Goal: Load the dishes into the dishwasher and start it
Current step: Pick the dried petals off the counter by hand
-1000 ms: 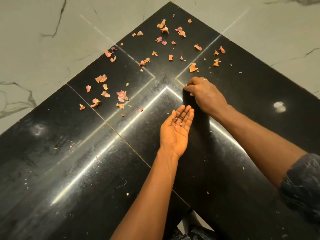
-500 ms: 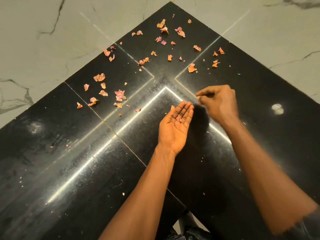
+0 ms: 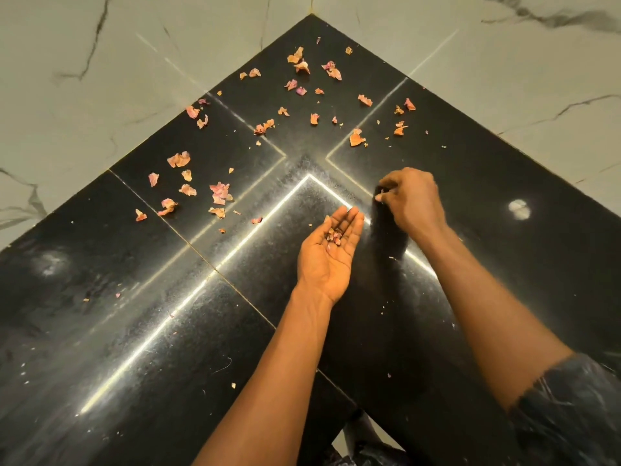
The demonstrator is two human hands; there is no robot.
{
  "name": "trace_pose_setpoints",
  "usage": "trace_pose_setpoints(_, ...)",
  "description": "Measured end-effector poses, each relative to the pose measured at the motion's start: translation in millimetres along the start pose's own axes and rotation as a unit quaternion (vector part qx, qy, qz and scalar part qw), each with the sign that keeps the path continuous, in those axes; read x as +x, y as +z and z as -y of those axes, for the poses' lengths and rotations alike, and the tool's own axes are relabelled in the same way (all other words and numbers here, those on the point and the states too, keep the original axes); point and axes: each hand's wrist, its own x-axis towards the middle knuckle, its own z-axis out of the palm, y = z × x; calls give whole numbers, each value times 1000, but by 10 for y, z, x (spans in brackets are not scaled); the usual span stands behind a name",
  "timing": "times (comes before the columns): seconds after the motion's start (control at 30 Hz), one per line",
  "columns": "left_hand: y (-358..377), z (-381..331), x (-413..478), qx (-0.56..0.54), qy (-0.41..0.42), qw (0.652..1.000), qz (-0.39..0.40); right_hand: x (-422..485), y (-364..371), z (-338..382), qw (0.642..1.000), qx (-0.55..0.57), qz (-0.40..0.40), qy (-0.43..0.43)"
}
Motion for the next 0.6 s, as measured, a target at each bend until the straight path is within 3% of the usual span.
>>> trace_pose_setpoints(0.2,-37,8,6,1,7,1000,21,-92,108,160,993,-76,-31,-85)
trace_pose_setpoints(0.33,-10,-3,-2,15,21,1000,12,-99,69,153,999,52,-8,-6)
trace_pose_setpoints(0.43,57,-3,28,33,24,999,-20,-314,-60,190,978,194,-50,52)
trace_pose_setpoints(0.53,82,45,119,47,19,998,-31,-714,-64,396,964,264,-23,3)
trace_pose_setpoints(0.6,69,107,182,46,-27,998,-25,-907,32,451,970,227,-24,-79)
